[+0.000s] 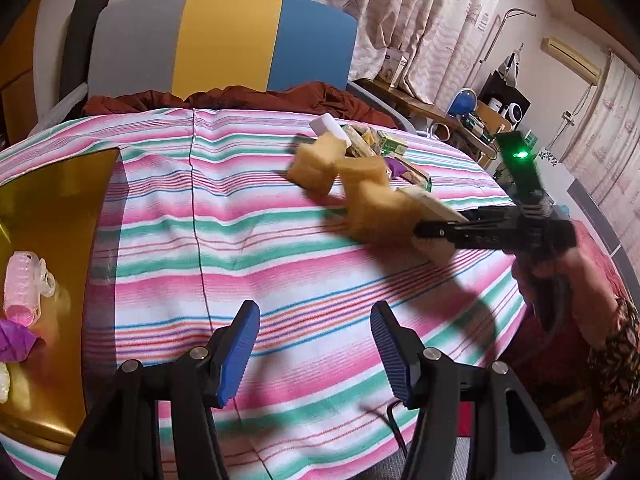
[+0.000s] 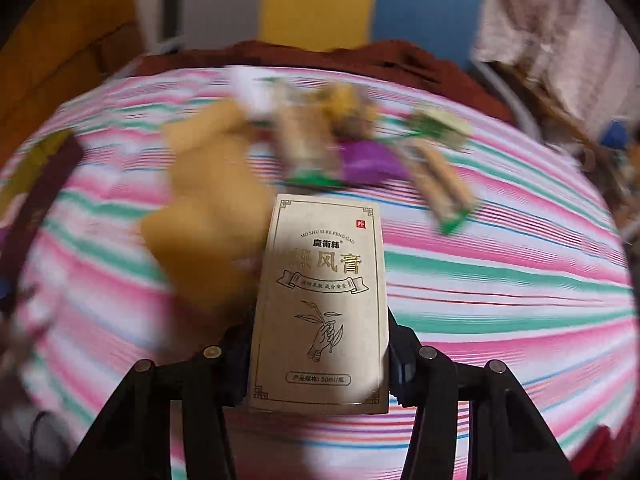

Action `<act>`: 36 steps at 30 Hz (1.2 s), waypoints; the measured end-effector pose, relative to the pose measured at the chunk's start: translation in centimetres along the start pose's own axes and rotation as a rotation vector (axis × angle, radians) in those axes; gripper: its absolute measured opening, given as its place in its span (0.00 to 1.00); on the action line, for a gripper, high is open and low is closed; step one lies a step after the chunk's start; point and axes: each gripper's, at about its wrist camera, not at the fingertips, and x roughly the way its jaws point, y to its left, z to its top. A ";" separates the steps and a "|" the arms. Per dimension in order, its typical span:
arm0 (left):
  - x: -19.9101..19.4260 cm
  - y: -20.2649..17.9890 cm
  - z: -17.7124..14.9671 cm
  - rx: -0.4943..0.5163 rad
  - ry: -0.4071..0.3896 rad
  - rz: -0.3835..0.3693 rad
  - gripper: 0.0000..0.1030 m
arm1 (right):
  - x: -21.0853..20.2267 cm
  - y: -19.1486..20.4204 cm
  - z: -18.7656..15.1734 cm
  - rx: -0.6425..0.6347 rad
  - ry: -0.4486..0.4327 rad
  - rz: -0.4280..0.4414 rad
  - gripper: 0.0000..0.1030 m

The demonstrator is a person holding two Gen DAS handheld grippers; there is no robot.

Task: Organize objects
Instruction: 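Grasp a yellow sponge with the left tool while the right tool holds the box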

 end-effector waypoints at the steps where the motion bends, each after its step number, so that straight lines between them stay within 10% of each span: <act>1: 0.2 0.0 0.2 0.000 0.001 0.004 0.57 | -0.2 0.5 0.1 0.000 -0.009 0.057 0.50; 5: 1.5 0.0 0.9 -0.019 0.017 0.008 0.59 | -1.6 0.9 0.2 0.041 -0.066 0.101 0.50; 16: 6.4 -4.0 3.2 0.019 0.061 -0.067 0.78 | -0.6 -5.1 0.3 0.211 -0.005 -0.280 0.50; 21: 8.4 -5.9 5.9 -0.020 0.064 -0.112 0.80 | -0.5 -6.0 0.3 0.267 0.005 -0.216 0.50; 24: 10.2 -6.3 6.7 0.006 0.099 -0.011 0.80 | -0.4 -5.8 0.4 0.260 0.004 -0.212 0.50; 36: 6.0 1.5 1.9 -0.172 0.079 0.075 0.80 | -0.7 -5.7 0.5 0.290 -0.023 -0.150 0.50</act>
